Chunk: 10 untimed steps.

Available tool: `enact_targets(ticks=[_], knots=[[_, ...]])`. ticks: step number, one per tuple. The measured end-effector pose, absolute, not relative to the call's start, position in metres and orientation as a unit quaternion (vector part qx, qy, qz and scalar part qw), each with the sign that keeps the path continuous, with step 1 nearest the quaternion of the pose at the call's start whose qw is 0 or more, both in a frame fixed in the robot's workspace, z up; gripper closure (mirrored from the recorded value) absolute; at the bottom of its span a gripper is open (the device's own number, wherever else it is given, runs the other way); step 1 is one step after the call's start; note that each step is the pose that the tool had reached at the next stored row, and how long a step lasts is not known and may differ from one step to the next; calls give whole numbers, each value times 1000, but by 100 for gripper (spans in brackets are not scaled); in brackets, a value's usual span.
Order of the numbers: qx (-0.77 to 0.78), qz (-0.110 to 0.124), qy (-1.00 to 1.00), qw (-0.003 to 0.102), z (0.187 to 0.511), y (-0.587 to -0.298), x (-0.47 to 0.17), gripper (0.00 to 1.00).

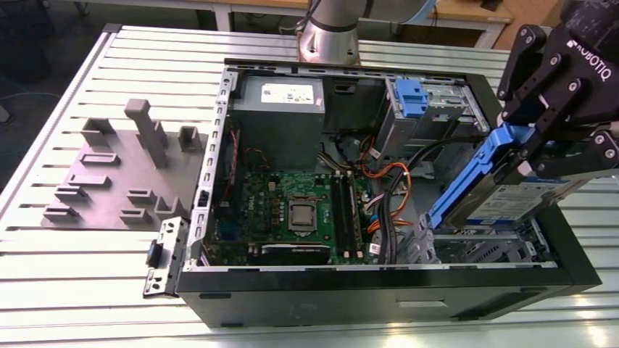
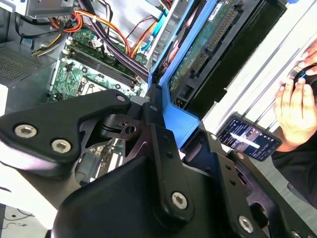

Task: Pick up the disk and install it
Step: 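Insert the disk into the insertion slot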

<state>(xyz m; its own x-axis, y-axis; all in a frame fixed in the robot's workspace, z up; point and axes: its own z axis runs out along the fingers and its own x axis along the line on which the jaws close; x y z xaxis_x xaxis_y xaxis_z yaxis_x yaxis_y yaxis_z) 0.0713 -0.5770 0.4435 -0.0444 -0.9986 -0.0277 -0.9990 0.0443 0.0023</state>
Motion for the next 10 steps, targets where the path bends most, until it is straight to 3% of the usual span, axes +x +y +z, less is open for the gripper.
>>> enact_targets(ticks=[10], knots=[[-691, 13, 723, 11, 437, -577, 73, 63]])
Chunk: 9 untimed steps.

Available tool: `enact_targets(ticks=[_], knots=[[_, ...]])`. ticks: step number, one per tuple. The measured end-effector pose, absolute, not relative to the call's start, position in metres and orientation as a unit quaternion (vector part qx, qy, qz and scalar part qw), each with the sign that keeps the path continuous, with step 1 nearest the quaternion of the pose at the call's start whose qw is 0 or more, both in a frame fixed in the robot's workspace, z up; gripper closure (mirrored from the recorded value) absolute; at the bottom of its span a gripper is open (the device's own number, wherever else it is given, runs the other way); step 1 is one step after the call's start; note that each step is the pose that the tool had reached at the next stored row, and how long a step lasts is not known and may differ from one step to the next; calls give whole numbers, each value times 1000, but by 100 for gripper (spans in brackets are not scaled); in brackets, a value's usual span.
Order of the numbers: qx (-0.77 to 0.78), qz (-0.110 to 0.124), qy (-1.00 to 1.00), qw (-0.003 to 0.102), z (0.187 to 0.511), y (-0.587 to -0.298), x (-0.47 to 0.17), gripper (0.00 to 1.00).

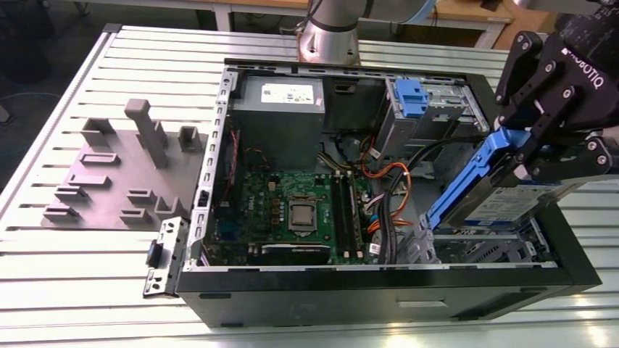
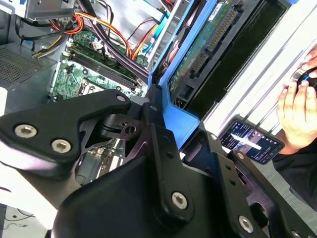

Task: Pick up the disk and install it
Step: 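Insert the disk into the insertion slot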

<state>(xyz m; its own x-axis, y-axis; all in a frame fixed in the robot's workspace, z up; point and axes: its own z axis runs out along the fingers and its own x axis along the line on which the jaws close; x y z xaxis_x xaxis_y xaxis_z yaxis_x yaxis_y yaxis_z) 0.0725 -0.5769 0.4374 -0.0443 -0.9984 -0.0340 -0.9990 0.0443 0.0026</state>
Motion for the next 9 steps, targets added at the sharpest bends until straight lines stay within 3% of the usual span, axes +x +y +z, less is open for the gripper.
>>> enact_targets(ticks=[9], knots=[[-691, 13, 722, 11, 434, -577, 73, 63]])
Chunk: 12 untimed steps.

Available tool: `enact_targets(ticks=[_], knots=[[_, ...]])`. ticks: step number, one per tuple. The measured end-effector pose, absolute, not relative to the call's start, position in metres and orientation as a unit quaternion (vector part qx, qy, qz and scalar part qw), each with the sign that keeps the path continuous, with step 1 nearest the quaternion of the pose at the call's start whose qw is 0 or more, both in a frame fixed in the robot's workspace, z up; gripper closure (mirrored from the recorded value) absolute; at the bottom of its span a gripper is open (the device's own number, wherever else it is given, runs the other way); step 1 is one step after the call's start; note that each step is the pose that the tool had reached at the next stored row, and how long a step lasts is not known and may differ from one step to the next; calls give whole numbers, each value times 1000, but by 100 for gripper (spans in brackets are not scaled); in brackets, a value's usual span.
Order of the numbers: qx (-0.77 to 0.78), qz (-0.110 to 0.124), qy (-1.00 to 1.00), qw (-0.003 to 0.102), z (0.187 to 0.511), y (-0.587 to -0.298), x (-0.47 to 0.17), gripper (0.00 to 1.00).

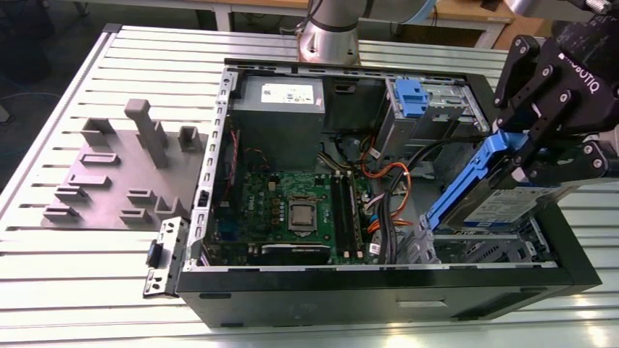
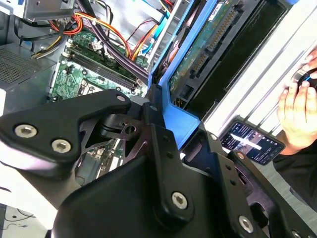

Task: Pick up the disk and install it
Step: 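Insert the disk into the insertion slot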

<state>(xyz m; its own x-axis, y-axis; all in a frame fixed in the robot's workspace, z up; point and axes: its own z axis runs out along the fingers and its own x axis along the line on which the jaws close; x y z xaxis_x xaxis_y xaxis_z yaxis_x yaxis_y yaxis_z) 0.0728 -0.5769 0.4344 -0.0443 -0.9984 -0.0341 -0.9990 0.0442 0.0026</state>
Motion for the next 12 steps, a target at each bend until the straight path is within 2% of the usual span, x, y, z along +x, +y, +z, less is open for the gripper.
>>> enact_targets(ticks=[12], knots=[[-691, 13, 722, 11, 430, -577, 73, 63]])
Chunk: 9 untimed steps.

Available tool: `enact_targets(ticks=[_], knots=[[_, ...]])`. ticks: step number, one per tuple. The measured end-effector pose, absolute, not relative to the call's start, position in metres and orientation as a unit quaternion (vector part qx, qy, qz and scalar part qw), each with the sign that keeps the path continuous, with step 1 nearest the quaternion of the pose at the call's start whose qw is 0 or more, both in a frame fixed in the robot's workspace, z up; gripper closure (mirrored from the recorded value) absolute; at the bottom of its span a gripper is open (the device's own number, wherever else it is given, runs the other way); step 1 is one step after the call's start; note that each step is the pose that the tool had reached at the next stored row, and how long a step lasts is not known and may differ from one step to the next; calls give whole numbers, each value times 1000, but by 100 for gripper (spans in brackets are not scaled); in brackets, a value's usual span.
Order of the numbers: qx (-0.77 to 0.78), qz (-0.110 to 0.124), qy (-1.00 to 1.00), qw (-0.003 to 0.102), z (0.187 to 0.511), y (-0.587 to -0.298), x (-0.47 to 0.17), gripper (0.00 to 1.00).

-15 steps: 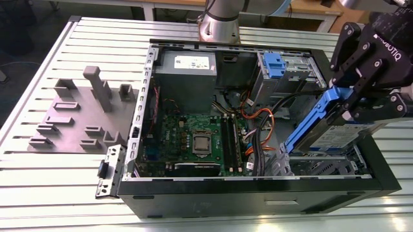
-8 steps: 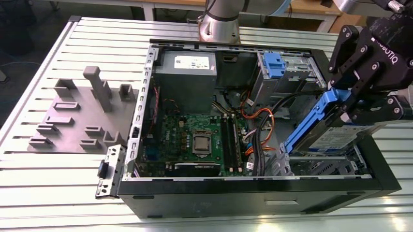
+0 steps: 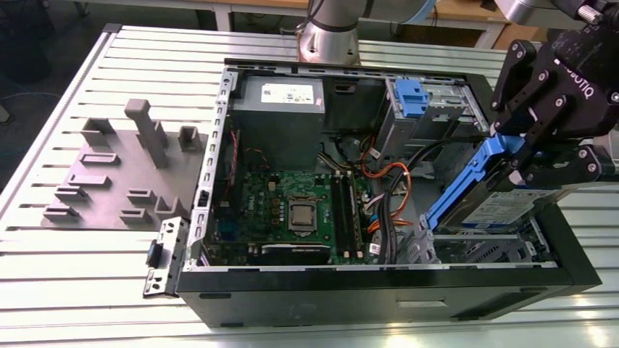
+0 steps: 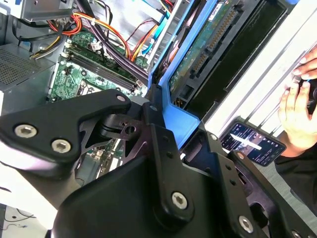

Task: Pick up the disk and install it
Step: 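Insert the disk into the insertion slot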

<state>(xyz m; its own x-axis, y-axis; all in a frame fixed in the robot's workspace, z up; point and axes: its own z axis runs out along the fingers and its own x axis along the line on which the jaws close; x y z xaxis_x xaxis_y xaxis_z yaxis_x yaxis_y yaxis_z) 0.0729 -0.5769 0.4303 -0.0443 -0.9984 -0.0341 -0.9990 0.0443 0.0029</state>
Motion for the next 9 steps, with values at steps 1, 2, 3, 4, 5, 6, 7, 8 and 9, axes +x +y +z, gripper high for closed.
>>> enact_targets(ticks=[1, 2, 3, 4, 5, 6, 7, 8, 9], knots=[[-691, 13, 723, 11, 430, -577, 73, 63], [-691, 13, 722, 11, 430, -577, 73, 63], [-691, 13, 722, 11, 430, -577, 73, 63], [-691, 13, 723, 11, 430, -577, 73, 63], [-691, 13, 723, 11, 430, -577, 73, 63], [-691, 13, 722, 11, 430, -577, 73, 63], [-691, 13, 722, 11, 430, -577, 73, 63], [-691, 13, 722, 11, 430, -577, 73, 63], [-691, 13, 722, 11, 430, -577, 73, 63]])
